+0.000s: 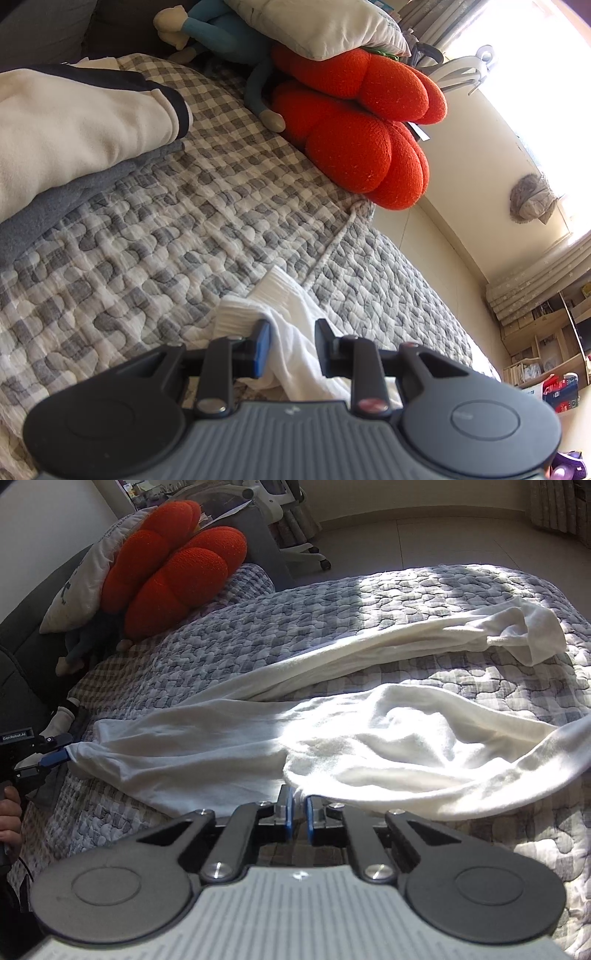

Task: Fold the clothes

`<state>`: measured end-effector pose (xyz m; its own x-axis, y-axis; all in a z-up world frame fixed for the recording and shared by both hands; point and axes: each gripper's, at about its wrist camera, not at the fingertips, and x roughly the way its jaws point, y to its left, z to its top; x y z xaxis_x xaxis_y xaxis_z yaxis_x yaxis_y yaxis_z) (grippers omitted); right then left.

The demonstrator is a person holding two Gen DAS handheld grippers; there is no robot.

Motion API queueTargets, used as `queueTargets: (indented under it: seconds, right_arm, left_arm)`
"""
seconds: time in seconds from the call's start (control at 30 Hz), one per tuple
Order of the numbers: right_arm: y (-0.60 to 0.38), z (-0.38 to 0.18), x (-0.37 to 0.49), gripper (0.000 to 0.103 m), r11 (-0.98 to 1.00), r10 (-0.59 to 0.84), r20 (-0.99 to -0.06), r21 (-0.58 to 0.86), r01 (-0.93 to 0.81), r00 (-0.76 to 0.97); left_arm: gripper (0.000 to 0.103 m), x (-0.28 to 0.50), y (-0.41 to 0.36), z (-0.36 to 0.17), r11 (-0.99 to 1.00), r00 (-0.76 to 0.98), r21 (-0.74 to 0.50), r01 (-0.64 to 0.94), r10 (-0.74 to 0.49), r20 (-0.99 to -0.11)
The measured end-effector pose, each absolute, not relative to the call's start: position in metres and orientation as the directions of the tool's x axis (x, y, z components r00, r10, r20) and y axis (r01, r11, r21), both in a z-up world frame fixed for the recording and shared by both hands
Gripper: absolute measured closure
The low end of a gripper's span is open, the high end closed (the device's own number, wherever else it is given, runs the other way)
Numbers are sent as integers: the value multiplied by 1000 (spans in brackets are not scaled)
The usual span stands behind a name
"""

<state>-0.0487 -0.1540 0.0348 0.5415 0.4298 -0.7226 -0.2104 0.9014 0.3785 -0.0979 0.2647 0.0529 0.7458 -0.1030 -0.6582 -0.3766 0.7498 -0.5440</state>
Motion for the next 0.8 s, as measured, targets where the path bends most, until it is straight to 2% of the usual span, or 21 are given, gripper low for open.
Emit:
queueTargets:
  seconds: [0.2,0.43,0.8]
  right_arm:
    - [-177,59,-48,97,880,436,-632,450,-154,641]
    - [-200,68,-41,97,831,459,-582,549,-92,672]
    - [-200,44,-4,97,881,337,-659,473,23,673]
  left_arm:
    - [77,-97,264,53,751,744,-546,-371,-112,-659]
    - [75,-89,254,51,796,727,-504,-334,-122,-676]
    - [75,-74,241,48,872,727,-379,-311,-38,-686]
